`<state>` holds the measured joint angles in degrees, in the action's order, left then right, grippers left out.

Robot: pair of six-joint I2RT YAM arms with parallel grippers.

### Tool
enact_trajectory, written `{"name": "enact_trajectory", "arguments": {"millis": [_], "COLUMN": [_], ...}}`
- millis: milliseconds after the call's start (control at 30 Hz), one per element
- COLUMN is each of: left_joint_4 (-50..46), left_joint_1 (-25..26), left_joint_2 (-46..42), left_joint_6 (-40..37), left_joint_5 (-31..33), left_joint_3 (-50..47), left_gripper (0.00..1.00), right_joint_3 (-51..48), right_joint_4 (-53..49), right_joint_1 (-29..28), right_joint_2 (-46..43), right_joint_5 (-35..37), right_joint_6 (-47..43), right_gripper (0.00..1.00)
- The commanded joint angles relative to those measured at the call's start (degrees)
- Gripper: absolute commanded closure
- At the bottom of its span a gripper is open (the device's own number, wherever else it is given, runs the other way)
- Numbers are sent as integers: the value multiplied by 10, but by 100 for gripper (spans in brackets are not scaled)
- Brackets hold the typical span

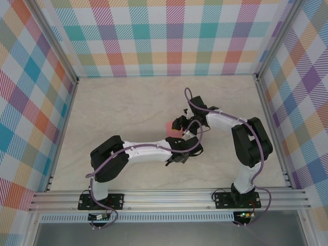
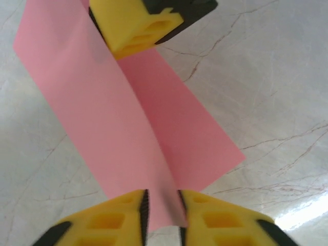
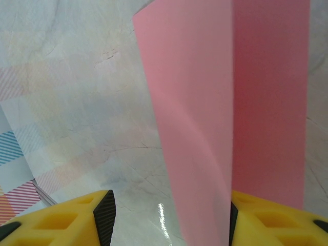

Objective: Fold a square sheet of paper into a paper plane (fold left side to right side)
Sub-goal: Fold the triangle a second time at the center of the table.

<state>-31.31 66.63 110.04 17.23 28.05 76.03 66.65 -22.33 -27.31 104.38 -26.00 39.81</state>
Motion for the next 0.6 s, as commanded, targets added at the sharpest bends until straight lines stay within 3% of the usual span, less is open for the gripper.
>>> {"name": "enact_trajectory", "arguments": {"millis": [0, 267, 567], "left_joint_4": [3, 0, 5], "left_joint_1": [10, 10, 6], "left_joint_2": [-24, -32, -45], "left_joint_6": [-4, -3, 10], "left_joint_5": [9, 9, -15], "left_joint_3": [-11, -15, -25], "left_gripper": [84, 99, 100], "right_joint_3": [19, 34, 71], "right_joint_4": [-21, -28, -67], "right_joint_1": [0, 2, 78], "right_joint_2": [9, -2, -87], "right_joint_5": [1, 1, 3], "right_joint_6": [-15, -27, -61], "right_gripper": [44, 42, 23]}}
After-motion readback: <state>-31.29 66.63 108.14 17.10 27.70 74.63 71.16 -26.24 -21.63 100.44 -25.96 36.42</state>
